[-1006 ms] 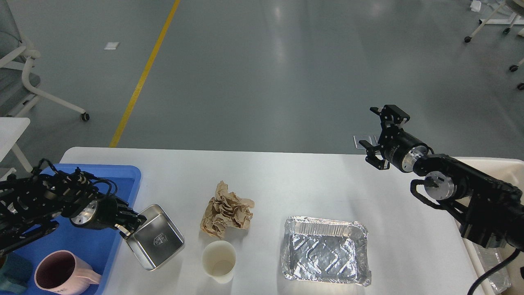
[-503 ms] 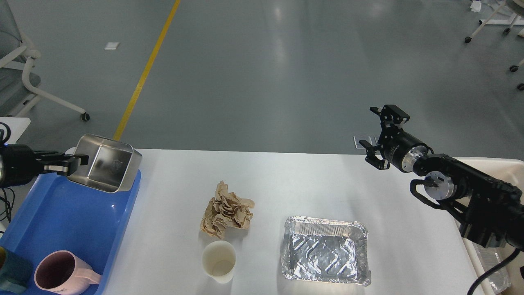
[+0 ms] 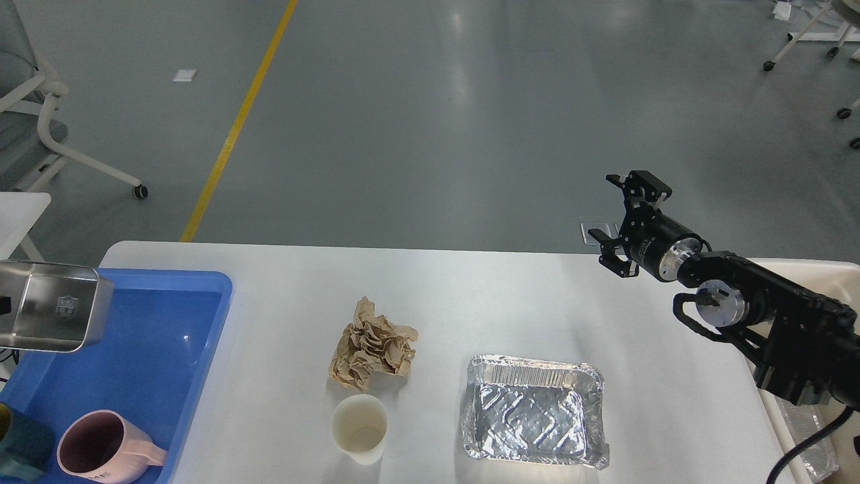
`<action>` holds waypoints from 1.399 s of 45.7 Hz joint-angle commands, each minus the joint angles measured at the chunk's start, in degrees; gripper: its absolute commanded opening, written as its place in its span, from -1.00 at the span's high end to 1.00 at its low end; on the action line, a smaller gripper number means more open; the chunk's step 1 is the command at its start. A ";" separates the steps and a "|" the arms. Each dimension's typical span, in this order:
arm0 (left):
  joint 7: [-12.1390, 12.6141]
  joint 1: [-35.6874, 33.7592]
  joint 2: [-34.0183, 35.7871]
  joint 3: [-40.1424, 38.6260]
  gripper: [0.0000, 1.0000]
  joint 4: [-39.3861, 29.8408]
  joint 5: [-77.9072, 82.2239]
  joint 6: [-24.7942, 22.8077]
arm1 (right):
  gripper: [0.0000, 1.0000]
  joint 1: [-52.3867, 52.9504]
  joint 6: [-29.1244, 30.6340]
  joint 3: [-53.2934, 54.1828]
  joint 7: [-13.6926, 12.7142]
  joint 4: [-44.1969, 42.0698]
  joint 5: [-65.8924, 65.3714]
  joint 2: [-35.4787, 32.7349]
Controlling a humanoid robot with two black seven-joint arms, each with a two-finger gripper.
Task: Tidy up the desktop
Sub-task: 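Lower the steel box into the blue tray and release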
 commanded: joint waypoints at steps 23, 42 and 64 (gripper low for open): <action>0.47 1.40 -16.00 1.06 0.91 15.58 3.17 1.30 | -1.00 -0.88 0.18 -0.07 0.00 0.00 -0.06 -0.61; 0.64 2.10 -22.24 1.24 0.90 16.19 4.67 1.30 | -1.00 -1.14 0.18 -0.07 0.08 0.00 -0.06 -0.61; 0.55 2.01 -25.05 4.05 0.86 18.65 3.79 2.35 | -1.00 -1.23 0.18 -0.07 0.00 0.00 -0.06 -0.61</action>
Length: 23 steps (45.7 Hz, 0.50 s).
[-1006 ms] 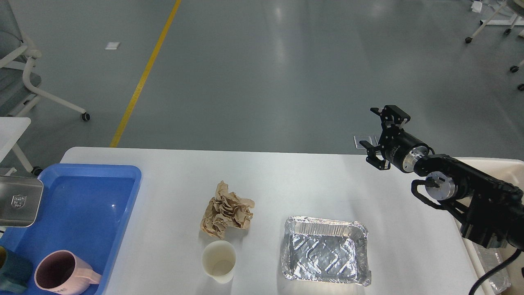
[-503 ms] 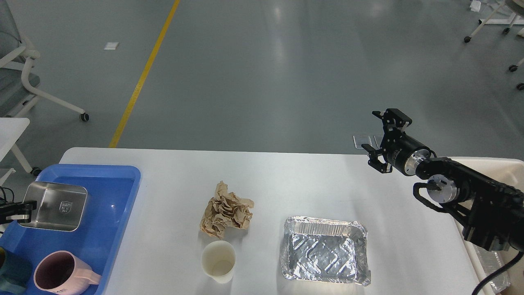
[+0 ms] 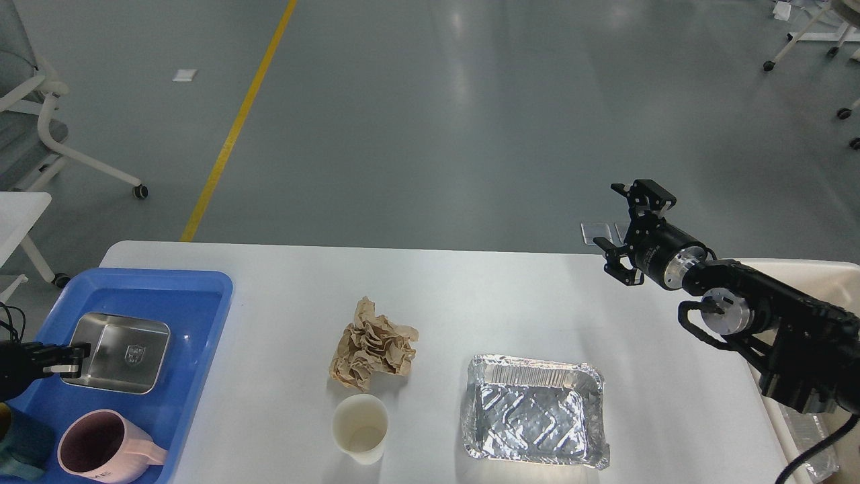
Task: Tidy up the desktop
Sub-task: 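Lower the steel box into the blue tray and release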
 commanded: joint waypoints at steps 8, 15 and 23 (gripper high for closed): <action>-0.01 0.05 -0.87 -0.05 0.84 1.38 -0.70 0.26 | -1.00 0.04 -0.01 0.00 0.01 -0.05 -0.02 0.01; -0.01 0.14 -0.79 -0.13 0.81 1.38 -0.70 0.26 | -1.00 -0.04 -0.01 0.00 0.01 0.03 -0.02 0.01; 0.08 0.05 -0.61 -0.40 0.39 1.38 -2.63 0.09 | -1.00 0.05 -0.01 0.00 0.01 -0.05 -0.02 0.01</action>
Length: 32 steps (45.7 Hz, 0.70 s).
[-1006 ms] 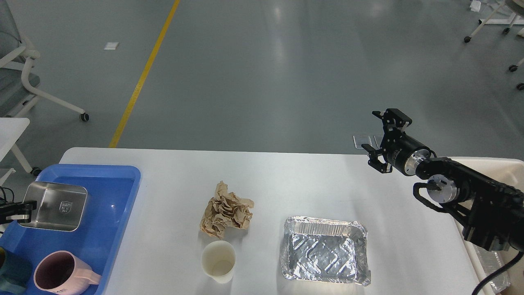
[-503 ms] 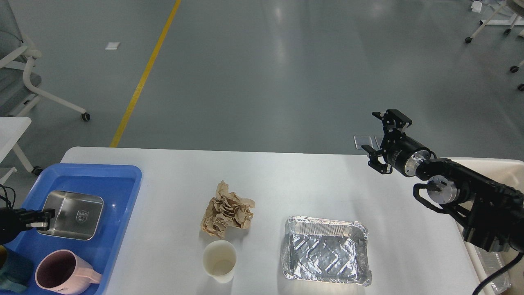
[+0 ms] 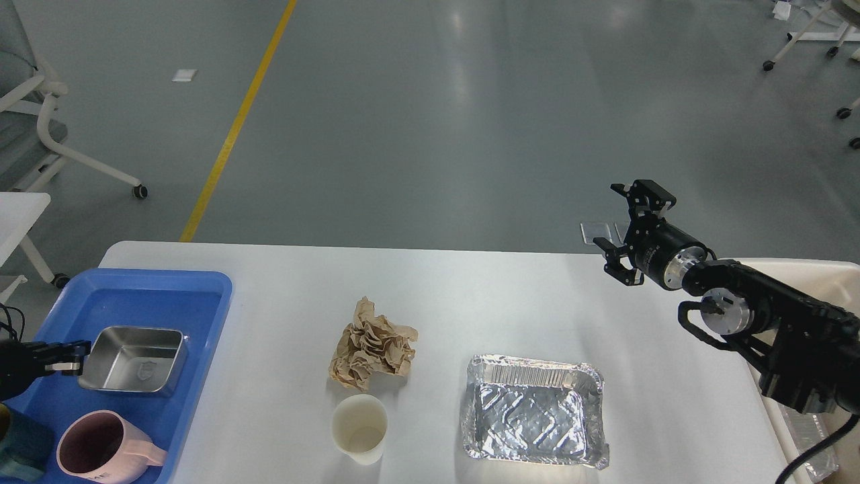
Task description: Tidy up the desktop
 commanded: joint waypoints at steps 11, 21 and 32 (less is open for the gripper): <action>-0.52 -0.57 0.99 -0.81 -0.56 -0.09 -3.22 -0.70 | -1.00 0.06 0.00 0.00 0.01 0.04 0.01 -0.09; -0.78 -1.10 1.08 -2.13 -0.81 -0.79 -12.78 -0.88 | -1.00 0.06 0.00 -0.08 -0.08 0.04 0.01 0.00; 2.37 -2.77 2.66 -5.91 -0.92 -2.02 -30.18 -8.16 | -1.00 0.06 0.00 -0.17 -0.08 0.04 0.01 0.00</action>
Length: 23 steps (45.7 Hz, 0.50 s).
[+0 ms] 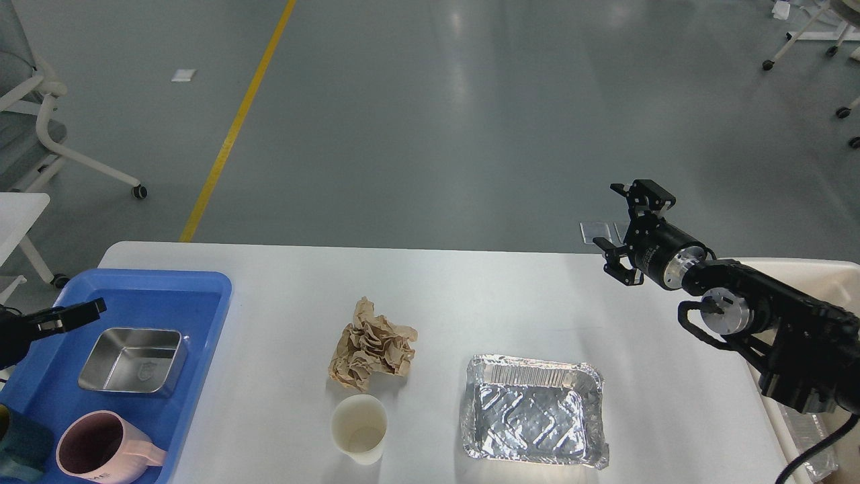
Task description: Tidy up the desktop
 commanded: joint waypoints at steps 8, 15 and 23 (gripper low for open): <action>10.85 -0.97 6.36 -12.17 -0.94 -7.16 -16.84 -11.05 | -1.00 0.00 -0.09 -0.09 0.00 0.02 0.01 0.00; 11.82 -0.44 8.04 -23.50 -0.94 -12.08 -20.18 -12.90 | -1.00 0.08 -0.09 -0.09 0.00 0.02 -0.52 0.00; 11.56 0.88 7.34 -29.85 -0.94 -18.68 -30.36 -12.29 | -1.00 0.17 -0.26 -0.09 -0.27 0.11 -1.93 -0.08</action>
